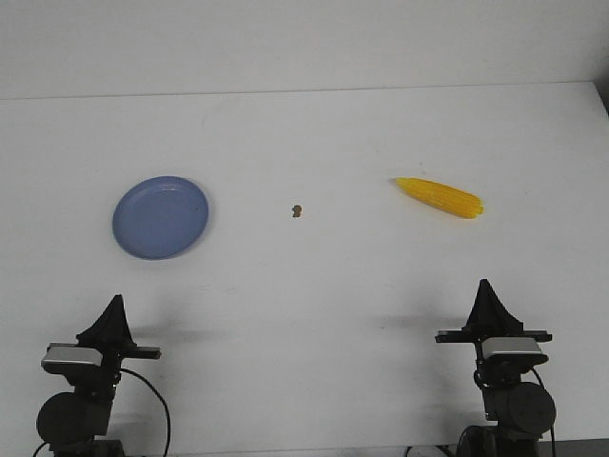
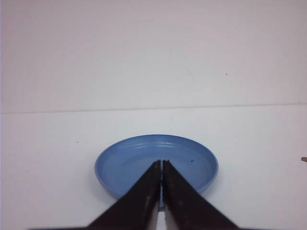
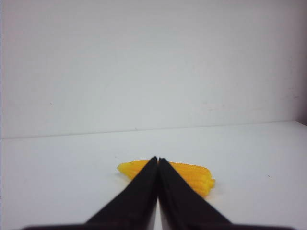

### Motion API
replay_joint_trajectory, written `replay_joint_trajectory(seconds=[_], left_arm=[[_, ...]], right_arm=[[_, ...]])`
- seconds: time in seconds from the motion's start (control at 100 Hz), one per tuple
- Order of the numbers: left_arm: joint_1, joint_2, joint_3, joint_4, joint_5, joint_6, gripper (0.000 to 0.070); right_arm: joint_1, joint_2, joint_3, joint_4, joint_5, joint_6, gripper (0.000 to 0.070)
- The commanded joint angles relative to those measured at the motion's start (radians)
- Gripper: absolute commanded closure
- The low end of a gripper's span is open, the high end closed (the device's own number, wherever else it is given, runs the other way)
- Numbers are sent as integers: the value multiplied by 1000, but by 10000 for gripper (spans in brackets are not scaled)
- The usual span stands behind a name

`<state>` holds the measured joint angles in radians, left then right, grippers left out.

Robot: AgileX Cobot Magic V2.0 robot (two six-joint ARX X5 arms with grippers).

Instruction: Place corn on plate with both arms

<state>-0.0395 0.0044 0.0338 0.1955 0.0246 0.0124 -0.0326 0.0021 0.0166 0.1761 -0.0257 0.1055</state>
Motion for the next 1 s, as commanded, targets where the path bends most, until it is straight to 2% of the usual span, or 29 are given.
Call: replay_joint_trajectory(seconds=[0.0, 0.99], left_arm=[[1, -1, -20, 15, -3, 2, 688], [1, -1, 0, 6, -3, 1, 688]], right_arm=[[0, -1, -4, 10, 0, 9, 699], [0, -1, -2, 11, 0, -5, 699]])
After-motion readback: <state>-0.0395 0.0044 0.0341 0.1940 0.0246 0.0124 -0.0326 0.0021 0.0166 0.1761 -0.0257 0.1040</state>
